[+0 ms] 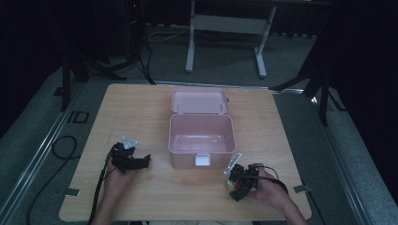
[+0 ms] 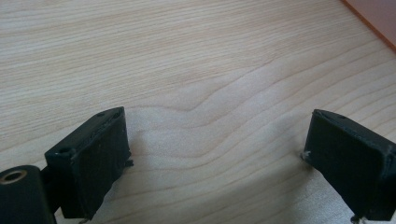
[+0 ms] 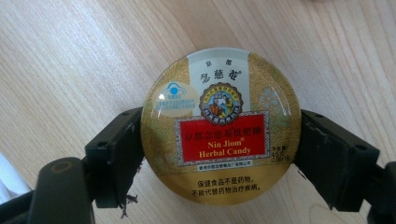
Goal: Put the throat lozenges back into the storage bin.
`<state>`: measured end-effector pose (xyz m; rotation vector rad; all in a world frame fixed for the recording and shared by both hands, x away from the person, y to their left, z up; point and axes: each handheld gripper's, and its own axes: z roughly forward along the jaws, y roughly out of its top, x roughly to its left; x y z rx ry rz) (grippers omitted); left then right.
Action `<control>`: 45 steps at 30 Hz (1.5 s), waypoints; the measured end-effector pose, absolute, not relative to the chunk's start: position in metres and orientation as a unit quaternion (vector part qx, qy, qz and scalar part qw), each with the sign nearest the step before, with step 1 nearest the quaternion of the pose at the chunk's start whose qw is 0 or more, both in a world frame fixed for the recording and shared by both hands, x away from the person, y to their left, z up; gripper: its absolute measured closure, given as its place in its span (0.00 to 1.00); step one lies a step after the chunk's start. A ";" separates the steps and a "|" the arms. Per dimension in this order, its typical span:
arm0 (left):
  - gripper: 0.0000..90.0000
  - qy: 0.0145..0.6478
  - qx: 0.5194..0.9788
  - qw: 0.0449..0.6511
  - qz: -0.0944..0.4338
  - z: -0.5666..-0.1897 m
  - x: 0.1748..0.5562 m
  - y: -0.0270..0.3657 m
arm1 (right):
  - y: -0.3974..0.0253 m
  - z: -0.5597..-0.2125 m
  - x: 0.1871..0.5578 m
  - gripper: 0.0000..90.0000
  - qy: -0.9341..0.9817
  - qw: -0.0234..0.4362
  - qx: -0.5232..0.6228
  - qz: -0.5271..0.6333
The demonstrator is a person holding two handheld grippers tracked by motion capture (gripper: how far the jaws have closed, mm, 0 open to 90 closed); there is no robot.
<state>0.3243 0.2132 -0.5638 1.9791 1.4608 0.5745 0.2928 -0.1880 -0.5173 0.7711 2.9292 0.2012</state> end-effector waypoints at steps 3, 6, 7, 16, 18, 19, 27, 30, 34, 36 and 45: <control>0.08 0.551 0.746 0.303 0.217 -0.564 0.324 0.213 | -0.188 -0.517 0.293 0.22 0.965 0.052 0.250 0.063; 0.08 0.551 0.747 0.303 0.217 -0.564 0.324 0.213 | -0.189 -0.514 0.292 0.23 0.966 0.053 0.246 0.063; 0.08 0.551 0.747 0.303 0.217 -0.564 0.324 0.213 | -0.190 -0.513 0.292 0.23 0.966 0.052 0.246 0.064; 0.08 0.551 0.747 0.303 0.217 -0.564 0.324 0.213 | -0.195 -0.505 0.292 0.23 0.965 0.055 0.247 0.063; 0.08 0.551 0.747 0.303 0.217 -0.564 0.324 0.213 | -0.195 -0.504 0.292 0.23 0.965 0.055 0.247 0.063; 0.08 0.551 0.746 0.303 0.217 -0.564 0.324 0.213 | -0.196 -0.504 0.292 0.23 0.965 0.056 0.247 0.063; 0.08 0.551 0.747 0.303 0.217 -0.564 0.324 0.213 | -0.197 -0.497 0.294 0.23 0.966 0.057 0.246 0.062; 0.08 0.551 0.747 0.303 0.217 -0.564 0.324 0.213 | -0.198 -0.493 0.295 0.23 0.965 0.060 0.248 0.065; 0.08 0.551 0.747 0.302 0.216 -0.564 0.324 0.213 | -0.199 -0.489 0.296 0.23 0.965 0.061 0.247 0.065; 0.08 0.551 0.747 0.302 0.216 -0.564 0.324 0.213 | -0.199 -0.487 0.297 0.23 0.965 0.064 0.247 0.066; 0.08 0.551 0.747 0.302 0.216 -0.564 0.324 0.213 | -0.203 -0.475 0.299 0.23 0.963 0.071 0.251 0.072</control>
